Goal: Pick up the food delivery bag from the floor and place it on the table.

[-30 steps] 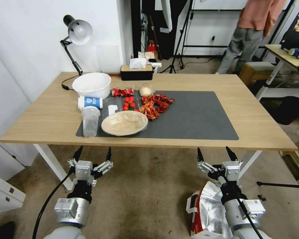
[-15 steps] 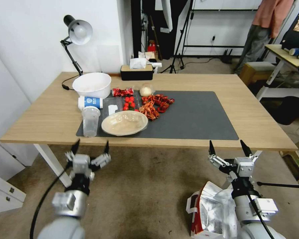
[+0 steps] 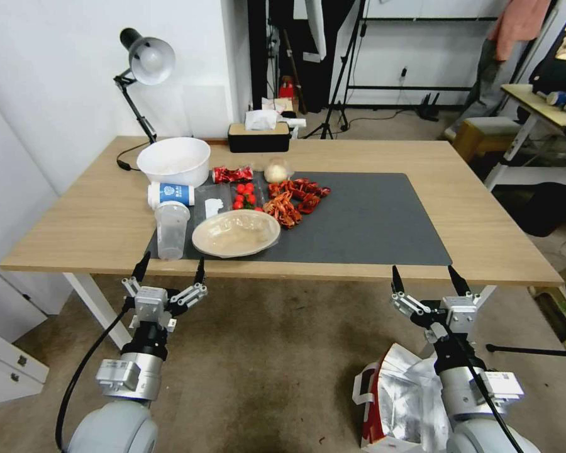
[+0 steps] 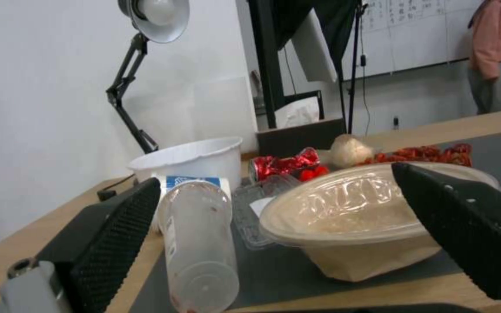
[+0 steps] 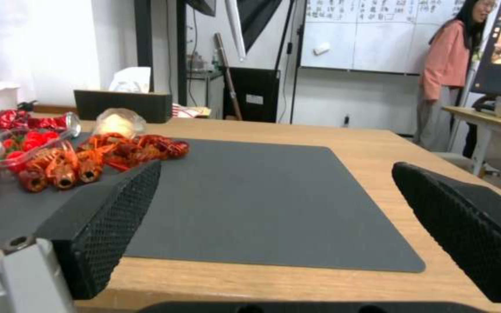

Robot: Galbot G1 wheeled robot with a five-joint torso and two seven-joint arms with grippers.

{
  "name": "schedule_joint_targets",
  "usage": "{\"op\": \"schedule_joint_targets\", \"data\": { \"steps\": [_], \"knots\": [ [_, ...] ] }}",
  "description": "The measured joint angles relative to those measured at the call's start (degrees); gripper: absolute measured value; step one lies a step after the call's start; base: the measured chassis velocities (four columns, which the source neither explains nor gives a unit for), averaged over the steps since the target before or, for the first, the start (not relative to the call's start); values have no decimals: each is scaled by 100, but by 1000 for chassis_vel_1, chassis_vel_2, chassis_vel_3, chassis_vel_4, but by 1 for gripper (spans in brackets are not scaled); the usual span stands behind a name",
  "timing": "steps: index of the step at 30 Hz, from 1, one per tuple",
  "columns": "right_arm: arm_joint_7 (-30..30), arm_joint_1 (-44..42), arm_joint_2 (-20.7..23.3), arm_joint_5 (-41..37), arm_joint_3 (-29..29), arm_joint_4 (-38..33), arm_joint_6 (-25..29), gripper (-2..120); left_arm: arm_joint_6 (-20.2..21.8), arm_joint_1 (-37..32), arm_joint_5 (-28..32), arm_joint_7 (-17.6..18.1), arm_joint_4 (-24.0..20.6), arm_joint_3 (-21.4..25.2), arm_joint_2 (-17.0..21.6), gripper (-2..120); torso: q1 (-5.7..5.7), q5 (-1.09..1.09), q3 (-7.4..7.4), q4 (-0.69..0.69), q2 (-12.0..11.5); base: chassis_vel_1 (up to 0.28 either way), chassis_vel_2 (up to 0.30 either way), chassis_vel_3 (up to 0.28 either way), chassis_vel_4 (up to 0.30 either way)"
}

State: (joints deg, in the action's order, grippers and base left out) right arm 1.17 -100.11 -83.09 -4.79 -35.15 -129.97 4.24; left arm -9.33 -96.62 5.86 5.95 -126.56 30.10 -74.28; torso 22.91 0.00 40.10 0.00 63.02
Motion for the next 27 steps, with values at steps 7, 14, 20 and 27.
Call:
{"op": "schedule_joint_targets", "data": {
  "steps": [7, 14, 20, 27],
  "knots": [
    [-66, 20, -4, -58, 7, 4, 27, 100, -152, -30, -74, -12, 58, -23, -22, 99, -47, 0, -57, 1, -105, 0, 0, 0, 0],
    [-66, 23, -20, -58, 9, 13, 34, 100, -164, -24, -73, -11, 105, -52, -25, 99, -89, 0, -98, 1, -184, 0, 0, 0, 0],
    [-58, 30, -38, -58, 3, 8, 43, 100, -173, -14, -70, -22, 123, -71, -27, 99, -149, 0, -174, 1, -323, 0, 0, 0, 0],
    [-32, 43, -76, -58, 8, 20, 68, 100, -183, -17, -55, -30, 150, -77, -18, 99, -240, 0, -289, 1, -531, 0, 0, 0, 0]
  ]
}}
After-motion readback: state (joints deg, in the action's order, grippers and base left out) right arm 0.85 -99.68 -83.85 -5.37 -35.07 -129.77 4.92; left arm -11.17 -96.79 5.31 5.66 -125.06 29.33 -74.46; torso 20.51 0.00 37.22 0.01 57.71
